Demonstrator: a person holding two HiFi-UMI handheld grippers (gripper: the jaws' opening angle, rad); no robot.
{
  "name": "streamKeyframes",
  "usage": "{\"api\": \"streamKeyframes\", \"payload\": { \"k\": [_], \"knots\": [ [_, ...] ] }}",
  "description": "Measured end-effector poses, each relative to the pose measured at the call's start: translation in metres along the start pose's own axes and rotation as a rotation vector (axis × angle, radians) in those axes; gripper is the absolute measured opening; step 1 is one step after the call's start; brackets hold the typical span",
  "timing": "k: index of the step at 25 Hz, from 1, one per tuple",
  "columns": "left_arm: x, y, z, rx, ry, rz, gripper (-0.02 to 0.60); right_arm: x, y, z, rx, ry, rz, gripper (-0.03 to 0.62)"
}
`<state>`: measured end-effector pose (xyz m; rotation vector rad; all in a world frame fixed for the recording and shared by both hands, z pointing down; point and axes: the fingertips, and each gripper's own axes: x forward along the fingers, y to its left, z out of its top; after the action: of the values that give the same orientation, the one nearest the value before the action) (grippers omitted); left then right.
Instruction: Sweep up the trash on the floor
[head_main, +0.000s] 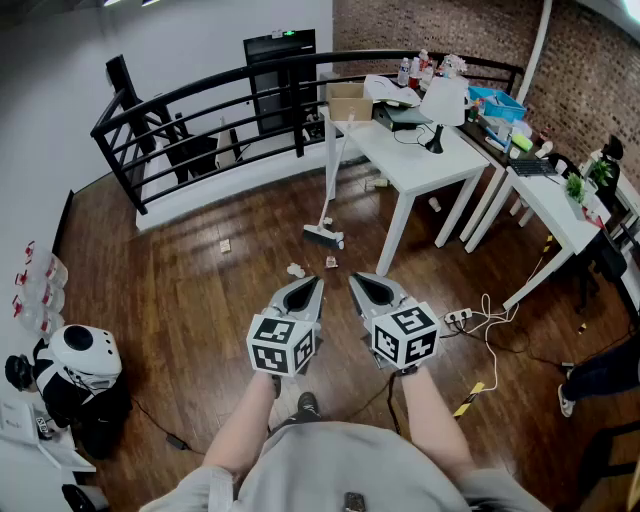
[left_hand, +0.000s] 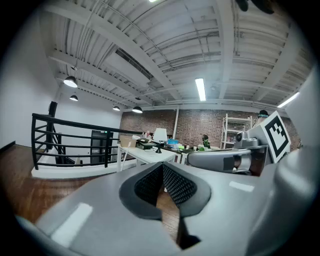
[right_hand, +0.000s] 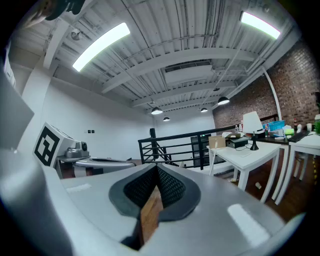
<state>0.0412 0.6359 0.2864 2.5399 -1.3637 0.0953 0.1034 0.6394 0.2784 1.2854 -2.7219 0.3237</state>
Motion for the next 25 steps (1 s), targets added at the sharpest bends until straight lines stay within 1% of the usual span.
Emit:
{"api": "streamKeyframes", "payload": {
  "k": [6, 10, 13, 19, 22, 25],
  "knots": [
    [0.022, 0.051, 0.017, 0.007, 0.001, -0.029, 0.008, 0.058, -0.006, 0.020, -0.002, -0.008, -0.024, 0.000],
    [0.038, 0.085, 0.022, 0.006, 0.004, -0.045, 0.008, 0.087, -0.014, 0.019, 0.009, -0.015, -0.060, 0.000],
    [0.056, 0.100, 0.019, -0.008, 0.025, -0.058, 0.008, 0.100, -0.027, 0.013, 0.024, 0.008, -0.085, 0.000],
    [0.107, 0.117, 0.016, -0.023, 0.053, -0.083, 0.008, 0.131, -0.072, 0.017, 0.041, 0.020, -0.105, 0.000],
    [0.141, 0.131, 0.013, -0.025, 0.071, -0.075, 0.008, 0.157, -0.101, 0.019, 0.051, 0.023, -0.097, 0.000],
    [0.183, 0.143, 0.016, -0.028, 0.082, -0.057, 0.008, 0.183, -0.139, 0.026, 0.049, 0.028, -0.074, 0.000]
  ]
}}
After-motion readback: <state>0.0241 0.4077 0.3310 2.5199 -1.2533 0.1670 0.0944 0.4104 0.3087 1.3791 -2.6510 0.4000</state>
